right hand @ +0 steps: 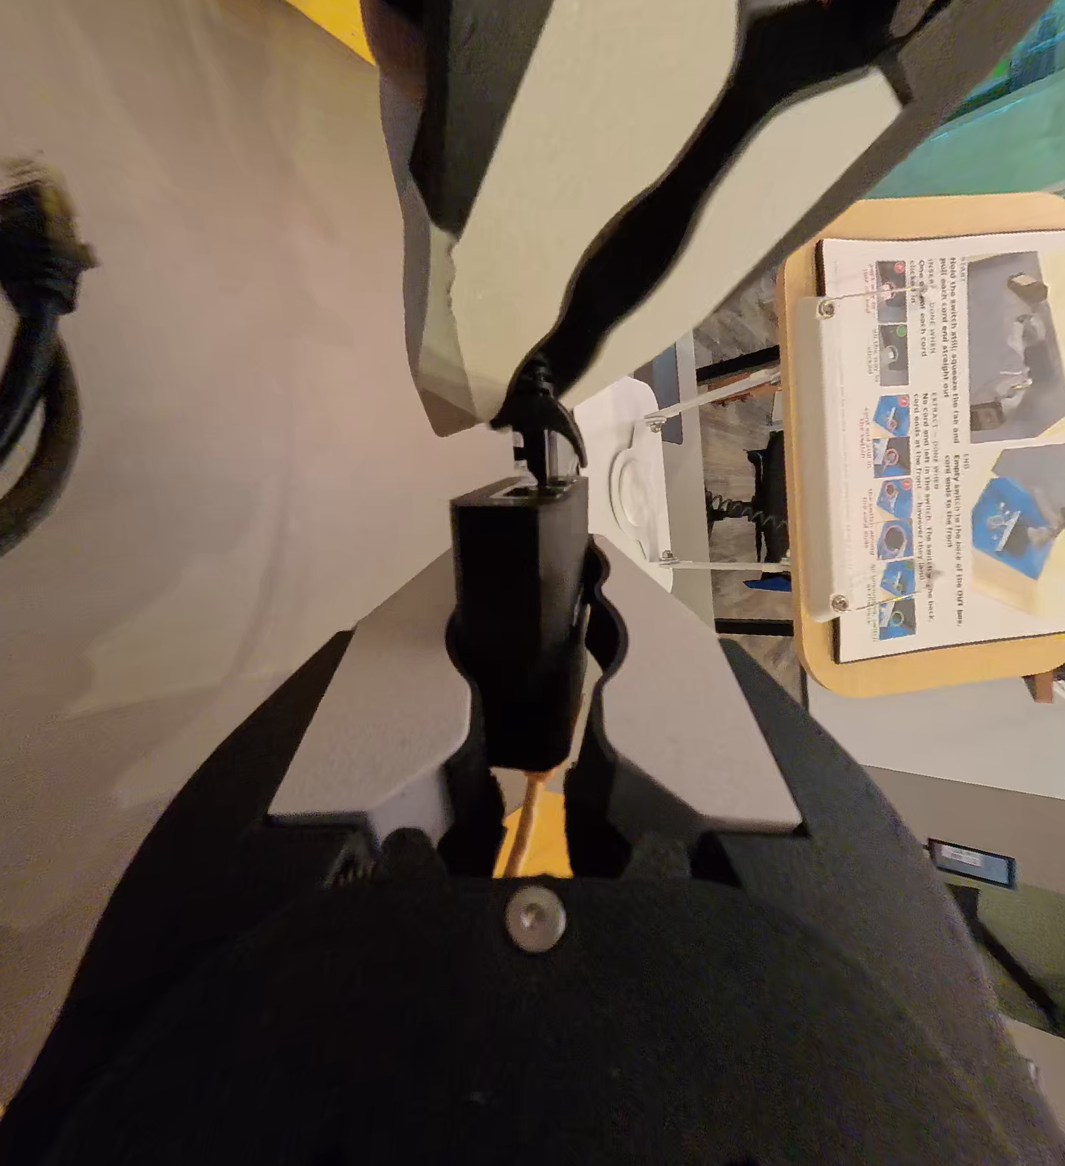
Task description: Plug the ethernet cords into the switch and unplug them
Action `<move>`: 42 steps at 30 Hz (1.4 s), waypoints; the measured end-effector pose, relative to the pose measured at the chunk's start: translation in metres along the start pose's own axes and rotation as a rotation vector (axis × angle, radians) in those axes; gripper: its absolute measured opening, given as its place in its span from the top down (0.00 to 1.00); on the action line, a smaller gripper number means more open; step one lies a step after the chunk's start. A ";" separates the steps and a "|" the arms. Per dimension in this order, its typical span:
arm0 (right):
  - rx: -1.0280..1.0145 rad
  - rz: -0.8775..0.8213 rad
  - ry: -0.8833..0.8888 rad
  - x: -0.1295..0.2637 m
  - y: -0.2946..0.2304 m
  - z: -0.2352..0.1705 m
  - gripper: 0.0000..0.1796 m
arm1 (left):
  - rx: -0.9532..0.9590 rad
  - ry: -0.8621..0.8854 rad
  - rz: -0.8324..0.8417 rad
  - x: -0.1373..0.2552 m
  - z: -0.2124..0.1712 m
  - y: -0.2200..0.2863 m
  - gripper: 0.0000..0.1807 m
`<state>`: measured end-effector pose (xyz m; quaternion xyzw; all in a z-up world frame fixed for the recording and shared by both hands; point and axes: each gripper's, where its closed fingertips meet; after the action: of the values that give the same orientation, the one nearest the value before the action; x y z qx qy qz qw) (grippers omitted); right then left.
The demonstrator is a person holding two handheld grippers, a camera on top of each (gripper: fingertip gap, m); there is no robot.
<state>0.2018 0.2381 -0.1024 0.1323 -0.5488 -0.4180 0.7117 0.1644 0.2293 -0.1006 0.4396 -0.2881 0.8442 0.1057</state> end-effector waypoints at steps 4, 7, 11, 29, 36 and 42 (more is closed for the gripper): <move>-0.001 -0.013 -0.020 -0.001 0.003 -0.004 0.87 | 0.126 0.117 0.039 0.025 0.002 -0.026 0.75; -0.009 -0.014 -0.036 -0.003 0.003 -0.007 0.87 | 0.271 0.284 0.130 0.068 -0.003 -0.060 0.77; -0.006 -0.002 -0.062 -0.008 0.001 -0.010 0.87 | 0.395 0.288 0.311 0.121 -0.057 -0.104 0.81; -0.016 0.037 -0.077 -0.018 -0.008 -0.011 0.87 | 0.094 -0.402 0.399 0.062 -0.244 -0.056 0.80; -0.023 0.041 -0.066 -0.018 -0.011 -0.014 0.87 | -0.135 -0.635 0.325 0.049 -0.277 -0.045 0.78; -0.032 0.038 -0.057 -0.017 -0.012 -0.015 0.87 | -0.270 -0.552 0.467 0.048 -0.281 -0.058 0.88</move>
<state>0.2091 0.2395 -0.1267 0.0985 -0.5645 -0.4168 0.7057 -0.0306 0.4356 -0.1648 0.5551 -0.5065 0.6499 -0.1139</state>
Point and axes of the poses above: each gripper's, where its closed fingertips meet, x back along the fingers, z out of its top, y = z × x across the jaws, and after that the axes turned 13 degrees about z, right-handed
